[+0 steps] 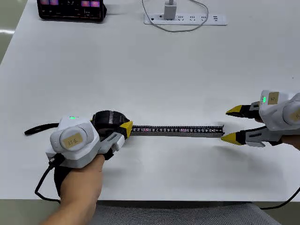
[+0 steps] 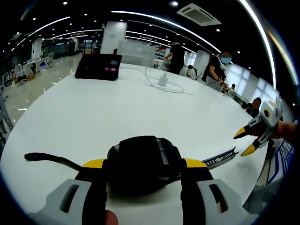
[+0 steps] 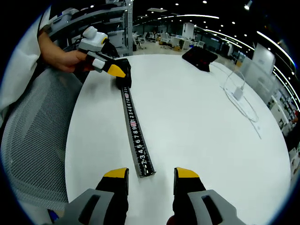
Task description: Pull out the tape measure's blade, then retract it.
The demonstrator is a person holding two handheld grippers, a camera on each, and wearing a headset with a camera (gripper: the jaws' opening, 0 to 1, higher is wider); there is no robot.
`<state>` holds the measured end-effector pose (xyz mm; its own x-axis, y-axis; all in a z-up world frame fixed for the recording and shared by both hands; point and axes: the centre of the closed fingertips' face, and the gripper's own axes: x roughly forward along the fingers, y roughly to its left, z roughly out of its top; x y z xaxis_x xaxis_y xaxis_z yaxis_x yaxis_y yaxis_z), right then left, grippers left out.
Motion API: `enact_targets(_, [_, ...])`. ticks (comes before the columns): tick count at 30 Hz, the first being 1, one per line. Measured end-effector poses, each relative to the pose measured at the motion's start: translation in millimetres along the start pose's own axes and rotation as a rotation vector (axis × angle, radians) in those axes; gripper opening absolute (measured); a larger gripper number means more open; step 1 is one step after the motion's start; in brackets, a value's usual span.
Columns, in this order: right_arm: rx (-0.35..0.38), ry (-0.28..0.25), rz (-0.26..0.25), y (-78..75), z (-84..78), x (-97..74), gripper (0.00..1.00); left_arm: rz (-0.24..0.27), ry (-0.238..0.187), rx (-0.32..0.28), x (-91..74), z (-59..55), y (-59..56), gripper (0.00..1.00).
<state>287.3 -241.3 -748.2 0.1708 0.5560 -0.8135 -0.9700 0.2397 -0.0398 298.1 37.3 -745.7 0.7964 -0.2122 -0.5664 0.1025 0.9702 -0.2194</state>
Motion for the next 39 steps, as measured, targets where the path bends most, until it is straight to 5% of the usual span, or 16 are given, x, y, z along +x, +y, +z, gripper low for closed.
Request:
enact_targets(13, [-0.087,0.083,0.072,6.3,-5.0,13.0,0.25,-0.004,0.004,0.001,0.2,-0.7,-0.2,0.59])
enact_targets(39, [-0.132,0.186,0.145,7.1,-15.3,24.7,0.13,-0.004,0.008,-0.001,1.1,-0.4,0.0,0.59])
